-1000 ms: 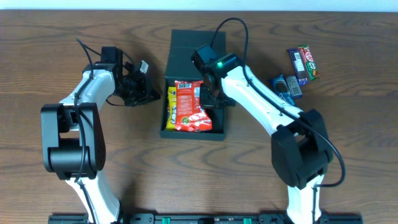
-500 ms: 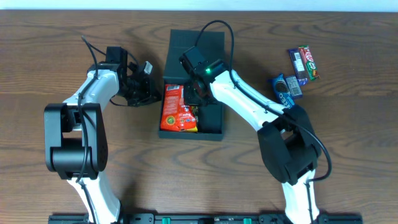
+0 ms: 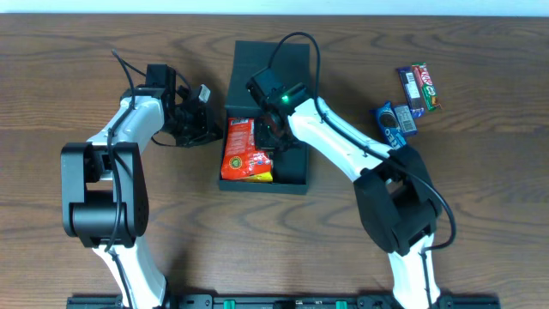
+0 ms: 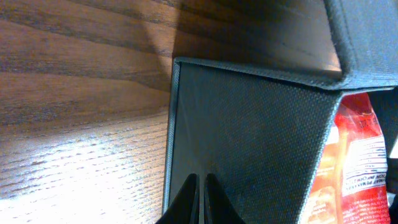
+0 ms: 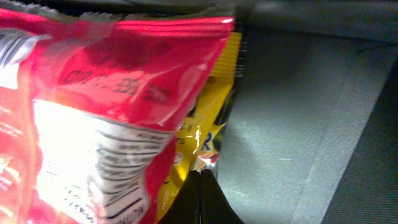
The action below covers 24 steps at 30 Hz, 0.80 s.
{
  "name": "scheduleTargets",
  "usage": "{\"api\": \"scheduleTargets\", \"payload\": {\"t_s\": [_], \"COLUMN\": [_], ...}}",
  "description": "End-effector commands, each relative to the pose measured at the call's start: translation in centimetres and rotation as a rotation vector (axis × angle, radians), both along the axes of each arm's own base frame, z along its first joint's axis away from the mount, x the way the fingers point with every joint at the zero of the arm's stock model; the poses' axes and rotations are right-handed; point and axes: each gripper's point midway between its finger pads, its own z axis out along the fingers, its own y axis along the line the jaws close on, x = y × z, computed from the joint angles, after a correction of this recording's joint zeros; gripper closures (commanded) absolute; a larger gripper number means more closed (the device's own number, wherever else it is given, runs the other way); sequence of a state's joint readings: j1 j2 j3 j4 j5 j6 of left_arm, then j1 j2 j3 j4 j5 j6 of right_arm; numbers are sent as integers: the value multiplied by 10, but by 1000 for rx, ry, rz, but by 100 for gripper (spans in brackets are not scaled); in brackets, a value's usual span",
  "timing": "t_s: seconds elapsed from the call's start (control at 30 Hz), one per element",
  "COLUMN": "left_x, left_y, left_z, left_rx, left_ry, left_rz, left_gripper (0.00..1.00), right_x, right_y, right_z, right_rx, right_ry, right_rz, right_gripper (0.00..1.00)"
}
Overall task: Pack container
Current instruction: 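Lower the red chip bag into the box and release, then grasp the blue Oreo pack with the right gripper and lift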
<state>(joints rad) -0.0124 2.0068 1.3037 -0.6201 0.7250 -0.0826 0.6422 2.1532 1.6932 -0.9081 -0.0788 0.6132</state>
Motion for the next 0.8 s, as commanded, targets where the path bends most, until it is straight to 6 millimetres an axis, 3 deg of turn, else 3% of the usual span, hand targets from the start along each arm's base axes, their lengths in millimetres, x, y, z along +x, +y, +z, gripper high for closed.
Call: {"api": "scheduleTargets", "payload": {"t_s": [0.0, 0.13, 0.27, 0.4, 0.5, 0.57, 0.6, 0.63, 0.67, 0.7, 0.77], "left_x": [2, 2, 2, 2, 2, 2, 2, 2, 2, 2, 2], "left_y": [1, 1, 1, 1, 3, 3, 3, 3, 3, 3, 3], "left_z": [7, 7, 7, 7, 5, 5, 5, 5, 5, 5, 5], "left_rx": [10, 10, 10, 12, 26, 26, 26, 26, 26, 26, 26], "left_ry": [-19, -20, -20, -21, -21, -22, -21, -22, -22, -22, -22], "left_rz": [3, 2, 3, 2, 3, 3, 3, 3, 3, 3, 3], "left_gripper": [94, 94, 94, 94, 94, 94, 94, 94, 94, 94, 94], "right_x": [-7, 3, 18, 35, 49, 59, 62, 63, 64, 65, 65], "right_y": [1, -27, -48, -70, -83, -113, -136, -154, -171, -191, -216], "right_z": [-9, -6, 18, 68, 127, 167, 178, 183, 184, 179, 167], "right_rx": [-40, -83, -91, -128, -147, -238, -311, -371, -424, -466, -496], "right_ry": [6, 24, 6, -82, -233, -362, -397, -406, -395, -365, -315], "right_rz": [46, 5, -18, -49, -22, -29, -47, -53, -43, -22, -23], "right_gripper": [99, 99, 99, 99, 99, 96, 82, 57, 41, 30, 19]}}
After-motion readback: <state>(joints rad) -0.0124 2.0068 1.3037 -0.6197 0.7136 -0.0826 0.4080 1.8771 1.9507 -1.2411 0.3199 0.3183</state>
